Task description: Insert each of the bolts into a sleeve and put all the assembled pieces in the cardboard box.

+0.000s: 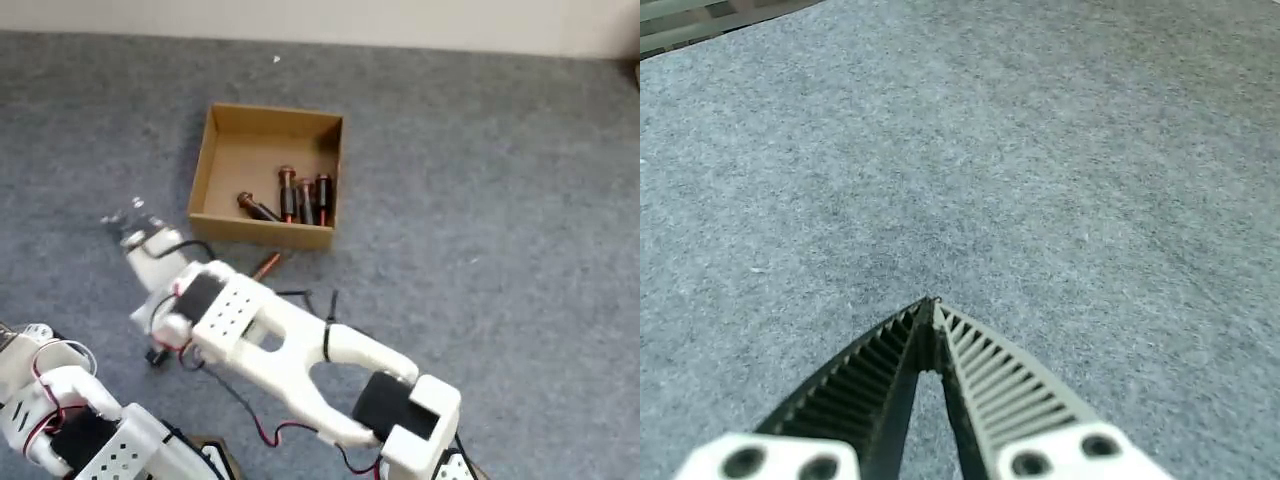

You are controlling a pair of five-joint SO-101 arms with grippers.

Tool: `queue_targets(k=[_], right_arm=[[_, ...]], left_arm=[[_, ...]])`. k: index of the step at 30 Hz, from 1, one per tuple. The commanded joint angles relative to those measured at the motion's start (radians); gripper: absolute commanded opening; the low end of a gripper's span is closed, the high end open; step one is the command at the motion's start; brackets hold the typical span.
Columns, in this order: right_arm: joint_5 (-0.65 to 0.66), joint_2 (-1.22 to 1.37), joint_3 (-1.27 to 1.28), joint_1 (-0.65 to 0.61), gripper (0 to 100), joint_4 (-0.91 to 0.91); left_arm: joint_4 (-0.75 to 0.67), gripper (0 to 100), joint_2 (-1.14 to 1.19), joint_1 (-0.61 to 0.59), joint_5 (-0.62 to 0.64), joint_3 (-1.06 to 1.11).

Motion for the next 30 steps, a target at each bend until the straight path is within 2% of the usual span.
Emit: queue_targets(k=[1,7,14,22,30], right_arm=[[-0.014,0.051,-0.058,-0.048,17.4,-0.073],[-0.014,0.174,-0.073,-0.084,17.4,-0.179],[-0.014,0.252,-0.082,-0.085,17.4,-0.182],[0.144,0.265,-0.084,0.028,17.4,0.091],[0.359,0.265,-0.084,0.114,17.4,0.225]], left_arm=[[-0.029,1,-0.004,-0.012,-0.012,-0.005],[-0.029,1,-0.004,-0.013,-0.012,-0.005],[-0.029,1,-0.004,-0.013,-0.014,-0.005],[-0.031,1,-0.004,-0.013,-0.015,0.001],[-0.031,1,-0.004,-0.013,-0.015,0.001]])
